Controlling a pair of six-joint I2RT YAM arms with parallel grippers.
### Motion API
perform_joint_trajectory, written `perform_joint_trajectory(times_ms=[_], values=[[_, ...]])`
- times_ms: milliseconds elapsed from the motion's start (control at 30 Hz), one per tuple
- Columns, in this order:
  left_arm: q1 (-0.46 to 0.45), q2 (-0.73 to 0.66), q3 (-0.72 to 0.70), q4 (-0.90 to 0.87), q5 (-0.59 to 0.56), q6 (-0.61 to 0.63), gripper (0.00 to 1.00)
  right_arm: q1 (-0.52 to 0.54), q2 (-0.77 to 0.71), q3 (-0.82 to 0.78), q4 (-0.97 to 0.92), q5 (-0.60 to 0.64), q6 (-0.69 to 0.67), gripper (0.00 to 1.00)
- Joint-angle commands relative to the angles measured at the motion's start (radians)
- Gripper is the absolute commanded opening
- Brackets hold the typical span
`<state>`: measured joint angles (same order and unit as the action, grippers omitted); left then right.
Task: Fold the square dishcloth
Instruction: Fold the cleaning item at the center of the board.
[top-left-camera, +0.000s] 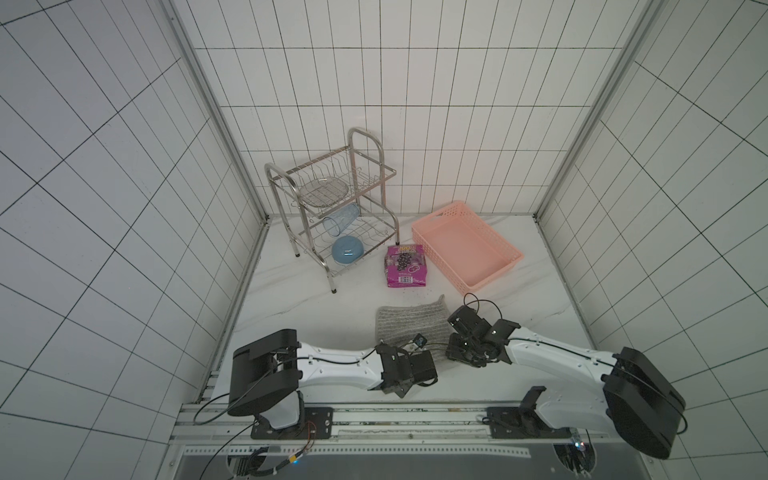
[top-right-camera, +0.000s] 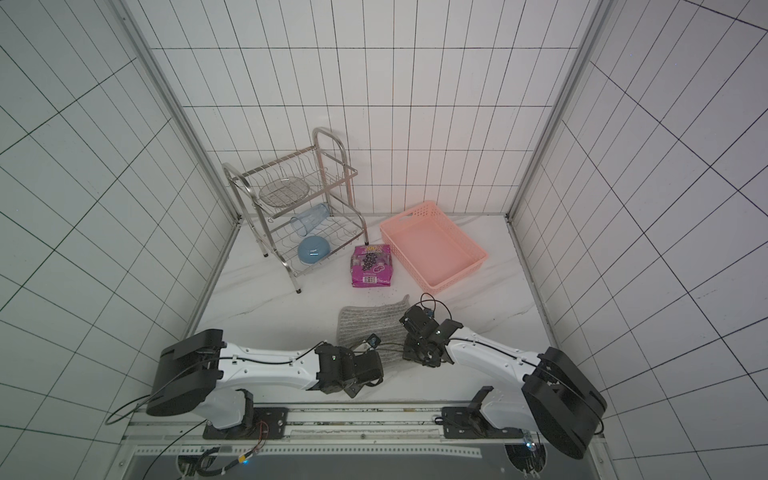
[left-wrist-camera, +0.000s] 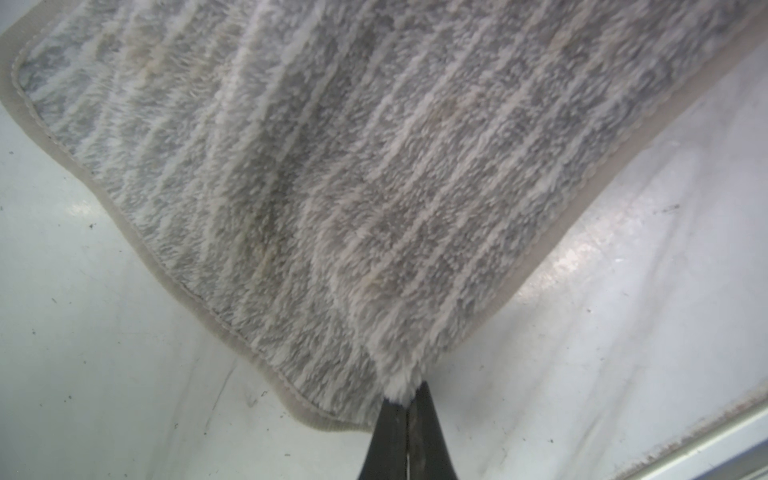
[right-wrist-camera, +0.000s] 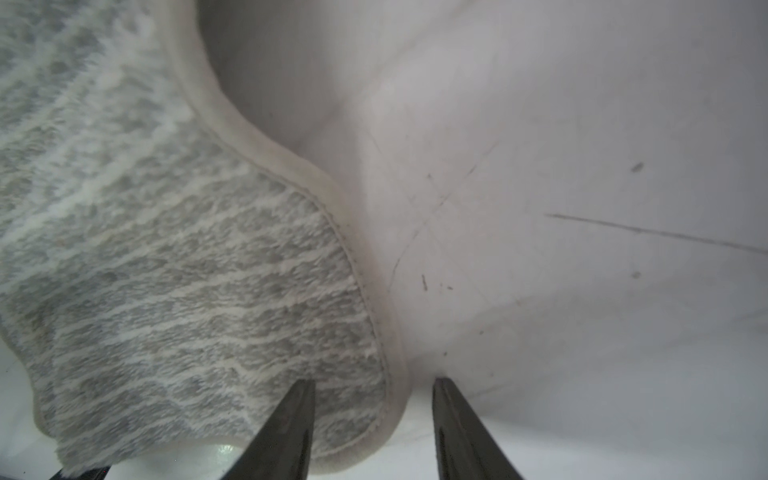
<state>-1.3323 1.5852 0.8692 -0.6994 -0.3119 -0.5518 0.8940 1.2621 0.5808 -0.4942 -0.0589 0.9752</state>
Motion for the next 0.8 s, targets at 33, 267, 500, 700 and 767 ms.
perform_joint_trajectory(times_ms=[33, 267, 500, 700, 767], values=[[-0.007, -0.024, 0.002, 0.004, -0.005, -0.003, 0.02, 0.022, 0.031, -0.007, -0.043, 0.019, 0.013, 0.41], [-0.011, -0.045, 0.000, -0.004, -0.012, -0.006, 0.00, 0.025, -0.056, -0.069, -0.058, 0.022, 0.037, 0.14], [-0.011, -0.082, 0.011, -0.031, -0.005, 0.010, 0.00, 0.025, -0.146, -0.004, -0.162, 0.088, 0.002, 0.00], [-0.008, -0.150, 0.036, -0.050, 0.019, 0.050, 0.00, 0.022, -0.179, 0.064, -0.234, 0.140, -0.029, 0.00], [-0.005, -0.165, 0.048, -0.054, 0.027, 0.074, 0.00, 0.016, -0.176, 0.095, -0.276, 0.160, -0.042, 0.00]])
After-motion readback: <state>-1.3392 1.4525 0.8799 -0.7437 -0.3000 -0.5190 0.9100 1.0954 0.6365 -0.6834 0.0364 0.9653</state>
